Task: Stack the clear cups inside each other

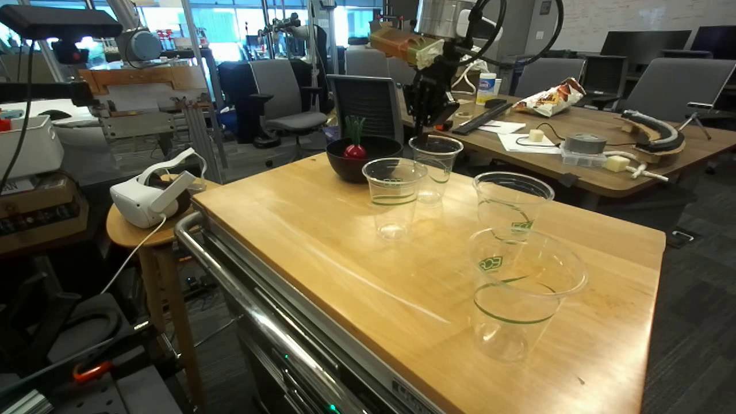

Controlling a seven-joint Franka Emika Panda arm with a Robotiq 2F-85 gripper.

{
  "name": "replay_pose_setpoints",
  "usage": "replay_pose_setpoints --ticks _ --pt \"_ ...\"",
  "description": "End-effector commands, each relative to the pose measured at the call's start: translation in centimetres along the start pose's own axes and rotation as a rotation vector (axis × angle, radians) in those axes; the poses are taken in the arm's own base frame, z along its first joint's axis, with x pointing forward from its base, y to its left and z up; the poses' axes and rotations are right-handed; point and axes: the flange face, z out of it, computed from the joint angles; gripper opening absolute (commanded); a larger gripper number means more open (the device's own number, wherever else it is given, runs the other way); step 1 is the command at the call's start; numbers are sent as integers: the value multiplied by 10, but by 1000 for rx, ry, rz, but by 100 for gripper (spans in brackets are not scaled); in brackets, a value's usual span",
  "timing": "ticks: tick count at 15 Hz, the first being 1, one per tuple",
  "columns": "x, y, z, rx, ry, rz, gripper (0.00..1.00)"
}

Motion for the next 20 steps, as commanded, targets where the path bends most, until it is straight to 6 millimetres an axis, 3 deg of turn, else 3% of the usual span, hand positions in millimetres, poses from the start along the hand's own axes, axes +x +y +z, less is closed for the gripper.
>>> replay_pose_setpoints --ticks 1,3,5,9,12,14,16,20 --pt "4 -3 -6 -43 12 50 2" --pt "1 -1 -20 -117 40 60 2" --pt "-8 1 -46 -225 62 53 1" --pt "-43 -4 -119 -441 138 10 2" --pt "-73 -15 -174 -492 170 -37 2" --pt "-88 -17 -196 -522 160 -30 2" --pt "-100 -16 -201 -537 98 -27 2" --pt "-107 -14 -182 -540 -46 -32 2"
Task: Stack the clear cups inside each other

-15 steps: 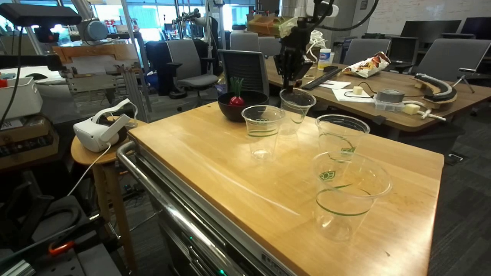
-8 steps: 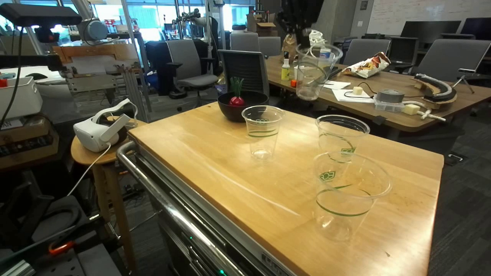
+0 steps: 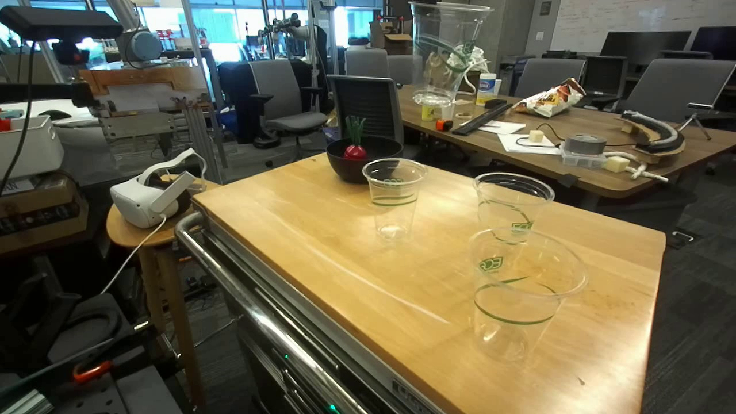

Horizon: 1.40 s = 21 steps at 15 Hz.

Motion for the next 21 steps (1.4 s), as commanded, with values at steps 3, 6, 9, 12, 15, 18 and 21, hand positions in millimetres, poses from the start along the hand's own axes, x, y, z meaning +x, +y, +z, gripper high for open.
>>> replay_pose_setpoints --ticks 3,6,9,12,15,18,21 --pt "0 -20 18 -13 -98 -45 2" --pt "8 -36 39 -21 -136 -29 2" --pt "11 -50 58 -13 -187 -45 2" --pt "14 -62 74 14 -236 -55 2" --pt "17 -70 83 26 -239 -34 2" --pt "18 -72 87 19 -234 2 2" --pt "16 -68 85 45 -239 36 40"
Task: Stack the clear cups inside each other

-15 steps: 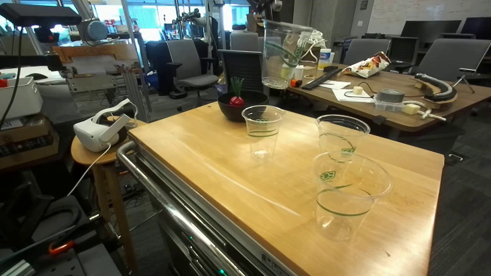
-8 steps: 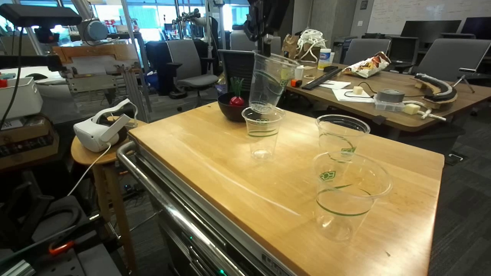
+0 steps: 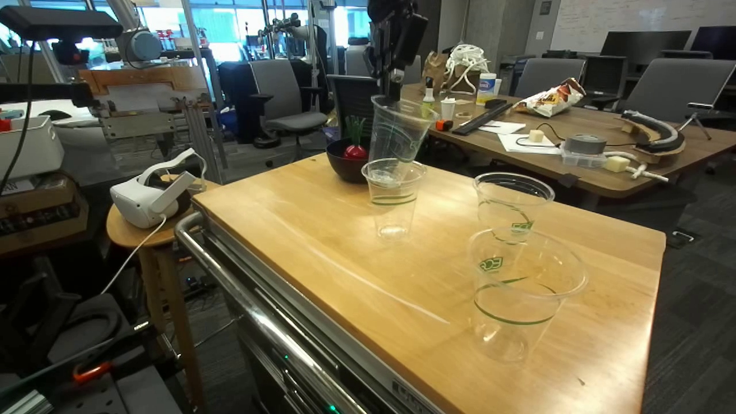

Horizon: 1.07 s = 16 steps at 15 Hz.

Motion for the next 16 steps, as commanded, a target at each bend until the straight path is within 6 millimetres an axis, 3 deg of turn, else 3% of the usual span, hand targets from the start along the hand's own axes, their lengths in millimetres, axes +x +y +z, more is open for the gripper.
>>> replay_pose_setpoints --ticks 1,4,8,12,16 --pt "-6 8 -10 64 10 47 47" --pt "-12 26 -22 122 46 95 71" --pt "13 77 -23 165 178 276 100" --pt "42 126 6 315 201 430 100" --pt "51 133 20 324 172 432 100"
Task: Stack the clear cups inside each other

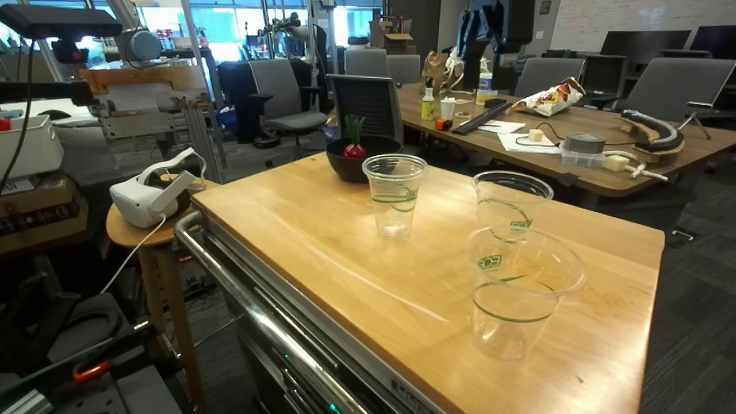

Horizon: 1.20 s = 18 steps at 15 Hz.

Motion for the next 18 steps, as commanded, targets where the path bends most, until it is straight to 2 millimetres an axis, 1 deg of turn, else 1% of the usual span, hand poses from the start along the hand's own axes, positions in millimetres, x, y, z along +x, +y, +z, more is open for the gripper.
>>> replay_pose_setpoints --ticks 1,2,4,6,8,10,12,16,18 --pt "0 1 1 2 -4 6 100" --pt "-1 -1 0 5 -4 9 100" --pt "-16 -16 -10 -44 88 -4 100" --pt "-17 -29 -14 -77 184 22 100" --pt "-17 -40 -11 -100 234 56 100" --pt "-16 -47 -3 -132 248 97 100" --pt "-13 -47 8 -167 231 134 100" --pt "-1 -29 39 -157 95 130 100" --pt "7 -20 52 -127 75 146 100"
